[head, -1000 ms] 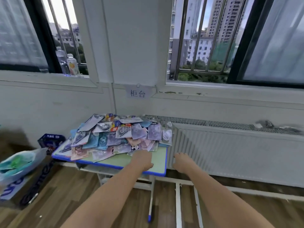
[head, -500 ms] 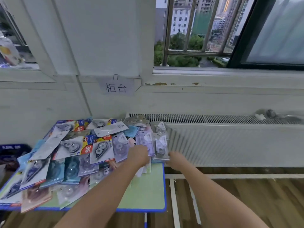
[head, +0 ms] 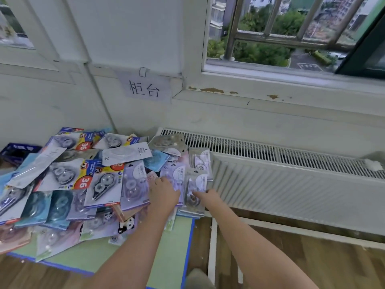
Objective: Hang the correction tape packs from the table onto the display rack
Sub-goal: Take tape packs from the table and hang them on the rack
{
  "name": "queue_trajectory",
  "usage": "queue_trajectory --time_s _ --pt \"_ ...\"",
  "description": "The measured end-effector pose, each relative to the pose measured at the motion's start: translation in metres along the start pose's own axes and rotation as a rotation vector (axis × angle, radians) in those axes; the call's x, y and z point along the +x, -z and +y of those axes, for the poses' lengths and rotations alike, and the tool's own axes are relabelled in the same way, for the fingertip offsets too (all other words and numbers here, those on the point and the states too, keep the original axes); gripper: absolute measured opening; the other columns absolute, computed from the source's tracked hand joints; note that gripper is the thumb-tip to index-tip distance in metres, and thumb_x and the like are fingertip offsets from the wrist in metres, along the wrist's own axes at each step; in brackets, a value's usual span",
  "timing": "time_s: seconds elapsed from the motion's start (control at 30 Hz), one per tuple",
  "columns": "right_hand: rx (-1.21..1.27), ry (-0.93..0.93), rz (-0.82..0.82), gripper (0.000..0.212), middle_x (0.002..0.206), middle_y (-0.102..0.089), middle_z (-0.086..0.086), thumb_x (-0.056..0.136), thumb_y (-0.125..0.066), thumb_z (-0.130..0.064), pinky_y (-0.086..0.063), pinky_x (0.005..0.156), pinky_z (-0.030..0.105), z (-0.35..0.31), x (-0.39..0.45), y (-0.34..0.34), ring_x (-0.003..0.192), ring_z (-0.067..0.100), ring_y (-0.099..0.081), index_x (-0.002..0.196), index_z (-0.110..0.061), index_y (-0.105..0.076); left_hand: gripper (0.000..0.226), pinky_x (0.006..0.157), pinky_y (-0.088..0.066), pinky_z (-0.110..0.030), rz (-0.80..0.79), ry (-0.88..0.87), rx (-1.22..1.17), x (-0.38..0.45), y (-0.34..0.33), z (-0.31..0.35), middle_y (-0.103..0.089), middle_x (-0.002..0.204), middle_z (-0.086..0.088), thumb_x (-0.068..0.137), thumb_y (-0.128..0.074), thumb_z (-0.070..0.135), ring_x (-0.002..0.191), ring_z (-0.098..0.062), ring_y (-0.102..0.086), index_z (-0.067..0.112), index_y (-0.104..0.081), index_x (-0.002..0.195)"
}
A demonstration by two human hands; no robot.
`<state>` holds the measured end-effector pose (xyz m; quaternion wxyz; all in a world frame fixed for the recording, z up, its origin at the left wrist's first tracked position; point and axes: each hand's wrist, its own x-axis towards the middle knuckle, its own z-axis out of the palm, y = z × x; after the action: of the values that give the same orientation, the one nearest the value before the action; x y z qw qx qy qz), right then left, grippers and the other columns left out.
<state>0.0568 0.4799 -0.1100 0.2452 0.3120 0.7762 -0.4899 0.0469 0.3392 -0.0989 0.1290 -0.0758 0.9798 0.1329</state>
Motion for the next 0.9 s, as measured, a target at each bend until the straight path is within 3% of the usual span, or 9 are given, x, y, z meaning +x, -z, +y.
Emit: queue_trajectory --time_s 0.1,0.33,0.47,0.57,0.67,0.77,0.83,0.9 --pt "0.036 0.014 0.026 0.052 0.113 -0.061 0.016 0.083 -0.07 -0.028 -0.046 0.075 0.032 0.005 0.006 -0.004 0.09 0.023 -0.055 0.119 0.005 -0.054 0.074 0.109 -0.027 -0.036 0.009 0.044 0.005 0.002 -0.008 0.002 -0.038 0.14 -0.019 0.089 -0.057 0.048 0.132 -0.032 -0.035 -0.001 -0.032 0.139" --pt "0.158 0.026 0.049 0.048 0.116 -0.061 0.019 0.082 -0.073 -0.017 -0.04 0.071 0.026 0.016 0.005 -0.004 0.09 0.023 -0.055 0.119 0.004 -0.052 0.08 0.108 -0.027 -0.038 -0.004 0.122 -0.076 0.0 -0.011 0.009 -0.035 0.141 -0.021 0.085 -0.063 0.047 0.131 -0.034 -0.034 0.001 -0.029 0.14" --pt "0.219 0.032 0.023 0.045 0.099 -0.063 0.012 0.076 -0.077 -0.012 -0.041 0.064 0.023 0.018 0.002 -0.004 0.084 0.02 -0.055 0.114 0.001 -0.057 0.093 0.111 -0.026 -0.039 -0.021 0.172 -0.118 -0.011 -0.007 0.012 -0.027 0.149 -0.022 0.084 -0.065 0.048 0.136 -0.035 -0.029 -0.003 -0.016 0.146" --pt "0.293 0.039 -0.011 0.028 0.08 -0.062 0.004 0.078 -0.074 -0.008 -0.041 0.053 0.02 0.022 -0.002 -0.004 0.069 0.016 -0.056 0.102 -0.003 -0.061 0.101 0.111 -0.027 -0.039 -0.03 0.176 -0.119 -0.019 -0.008 0.01 -0.026 0.149 -0.023 0.081 -0.065 0.055 0.136 -0.035 -0.029 -0.003 -0.015 0.147" --pt "0.404 0.031 -0.06 0.017 0.085 -0.066 0.009 0.083 -0.067 -0.003 -0.052 0.065 0.028 0.024 -0.007 -0.001 0.078 0.024 -0.063 0.099 -0.004 -0.063 0.103 0.109 -0.03 -0.04 -0.043 0.196 -0.15 -0.028 -0.006 0.007 -0.027 0.147 -0.022 0.078 -0.066 0.058 0.135 -0.035 -0.029 -0.002 -0.018 0.146" --pt "0.467 0.028 -0.041 0.026 0.1 -0.068 0.017 0.087 -0.064 -0.006 -0.054 0.089 0.043 0.023 -0.012 0.002 0.097 0.034 -0.065 0.112 0.0 -0.063 0.099 0.106 -0.035 -0.04 -0.06 0.217 -0.298 -0.036 -0.003 0.006 -0.025 0.147 -0.021 0.079 -0.071 0.049 0.134 -0.034 -0.033 0.0 -0.018 0.146" --pt "0.449 0.038 0.004 0.027 0.098 -0.066 0.016 0.088 -0.064 -0.008 -0.051 0.093 0.045 0.021 -0.019 0.005 0.099 0.035 -0.064 0.114 0.002 -0.061 0.096 0.104 -0.036 -0.039 -0.069 0.21 -0.43 -0.038 0.0 0.006 -0.029 0.147 -0.02 0.079 -0.075 0.041 0.133 -0.034 -0.037 -0.001 -0.019 0.145" --pt "0.399 0.063 0.064 0.023 0.091 -0.064 0.017 0.09 -0.061 -0.01 -0.052 0.087 0.041 0.019 -0.027 0.011 0.095 0.035 -0.063 0.109 0.004 -0.063 0.096 0.105 -0.034 -0.038 -0.082 0.194 -0.566 -0.039 0.002 0.004 -0.032 0.148 -0.017 0.078 -0.078 0.034 0.135 -0.032 -0.036 0.0 -0.019 0.146"
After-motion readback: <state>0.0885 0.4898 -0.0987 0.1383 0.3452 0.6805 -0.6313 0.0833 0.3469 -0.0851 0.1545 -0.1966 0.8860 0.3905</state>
